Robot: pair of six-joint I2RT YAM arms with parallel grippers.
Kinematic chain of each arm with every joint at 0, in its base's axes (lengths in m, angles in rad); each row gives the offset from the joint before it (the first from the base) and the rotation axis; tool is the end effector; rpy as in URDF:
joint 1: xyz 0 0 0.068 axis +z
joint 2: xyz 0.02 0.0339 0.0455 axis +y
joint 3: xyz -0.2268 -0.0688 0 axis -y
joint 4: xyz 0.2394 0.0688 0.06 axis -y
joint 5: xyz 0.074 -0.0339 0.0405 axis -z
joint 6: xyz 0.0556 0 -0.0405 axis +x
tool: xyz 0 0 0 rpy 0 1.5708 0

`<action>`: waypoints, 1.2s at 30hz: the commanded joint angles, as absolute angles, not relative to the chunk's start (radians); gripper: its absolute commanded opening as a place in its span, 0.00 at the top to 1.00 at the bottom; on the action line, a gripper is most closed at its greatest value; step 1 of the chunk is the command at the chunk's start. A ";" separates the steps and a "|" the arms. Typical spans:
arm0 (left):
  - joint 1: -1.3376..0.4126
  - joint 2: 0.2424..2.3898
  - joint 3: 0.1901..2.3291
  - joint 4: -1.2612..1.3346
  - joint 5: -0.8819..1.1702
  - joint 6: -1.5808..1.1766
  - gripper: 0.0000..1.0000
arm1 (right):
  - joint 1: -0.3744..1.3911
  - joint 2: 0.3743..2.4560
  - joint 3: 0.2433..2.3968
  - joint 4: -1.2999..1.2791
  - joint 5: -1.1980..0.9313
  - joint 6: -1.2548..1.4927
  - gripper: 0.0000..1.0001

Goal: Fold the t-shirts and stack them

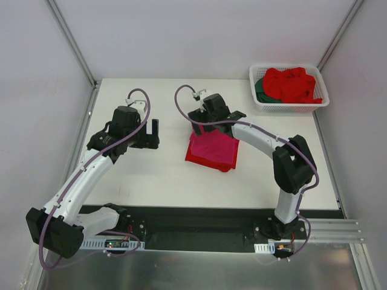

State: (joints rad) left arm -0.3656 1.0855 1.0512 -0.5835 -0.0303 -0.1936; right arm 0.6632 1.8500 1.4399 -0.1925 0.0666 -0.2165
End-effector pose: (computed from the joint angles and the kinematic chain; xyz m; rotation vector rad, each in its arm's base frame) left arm 0.2445 -0.0918 0.2908 0.1720 2.1957 -0.2816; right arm 0.3432 0.2634 0.2177 -0.8926 1.9863 0.1829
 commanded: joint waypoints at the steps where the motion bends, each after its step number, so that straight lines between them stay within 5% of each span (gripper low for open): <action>1: -0.367 1.065 1.046 -0.587 -0.011 -0.190 0.01 | 0.698 1.780 1.382 -0.244 0.086 -0.201 0.04; 6: -0.368 1.065 1.046 -0.586 -0.011 -0.193 0.01 | 0.736 1.772 1.368 -0.285 0.150 -0.213 0.01; 21: -0.368 1.068 1.035 -0.586 -0.020 -0.190 0.01 | 0.885 1.891 1.356 -0.350 0.357 -0.238 0.15; 26: -0.370 1.065 1.032 -0.587 -0.021 -0.190 0.01 | 0.890 1.904 1.361 -0.377 0.353 -0.229 0.13; 30: -0.370 1.063 1.032 -0.586 -0.014 -0.190 0.01 | 0.891 1.867 1.330 -0.356 0.356 -0.225 0.01; 36: -0.370 1.049 1.026 -0.586 -0.012 -0.195 0.01 | 0.890 1.740 1.293 -0.330 0.388 -0.230 0.04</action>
State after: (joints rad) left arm -0.3656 1.0840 1.0313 -0.5842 -0.0261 -0.1940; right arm 0.8860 1.8580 1.2984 -0.3103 0.3489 -0.2253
